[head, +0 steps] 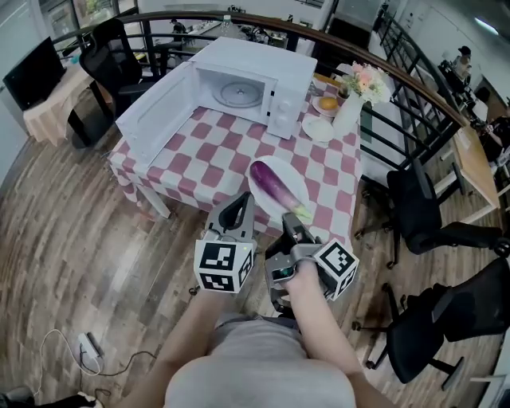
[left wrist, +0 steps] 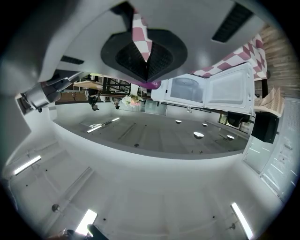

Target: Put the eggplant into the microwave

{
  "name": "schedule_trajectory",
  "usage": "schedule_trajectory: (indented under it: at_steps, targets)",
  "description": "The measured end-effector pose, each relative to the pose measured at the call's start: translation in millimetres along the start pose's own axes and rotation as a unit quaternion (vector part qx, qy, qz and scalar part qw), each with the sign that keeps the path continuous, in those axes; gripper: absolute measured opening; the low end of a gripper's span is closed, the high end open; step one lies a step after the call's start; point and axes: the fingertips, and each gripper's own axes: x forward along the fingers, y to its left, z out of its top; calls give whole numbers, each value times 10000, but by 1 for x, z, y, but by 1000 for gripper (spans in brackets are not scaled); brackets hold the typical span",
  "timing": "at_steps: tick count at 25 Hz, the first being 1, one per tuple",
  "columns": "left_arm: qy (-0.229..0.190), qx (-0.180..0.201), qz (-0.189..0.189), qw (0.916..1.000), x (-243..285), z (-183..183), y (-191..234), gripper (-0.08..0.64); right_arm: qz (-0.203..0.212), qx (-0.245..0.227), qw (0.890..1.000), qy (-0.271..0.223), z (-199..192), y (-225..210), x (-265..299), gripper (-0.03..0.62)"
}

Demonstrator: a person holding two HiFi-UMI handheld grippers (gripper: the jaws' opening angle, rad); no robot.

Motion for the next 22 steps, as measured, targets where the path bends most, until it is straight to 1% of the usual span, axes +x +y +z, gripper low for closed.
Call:
schedule_trajectory:
  at_steps: [11, 22]
  targets:
    - [66, -25, -236, 9997, 37, 12, 62, 5, -89, -9, 9998, -178, -22, 13, 61, 37]
    - [78, -34, -482, 9988, 68, 24, 123, 5, -51, -5, 9993, -381, -47, 29, 122, 37]
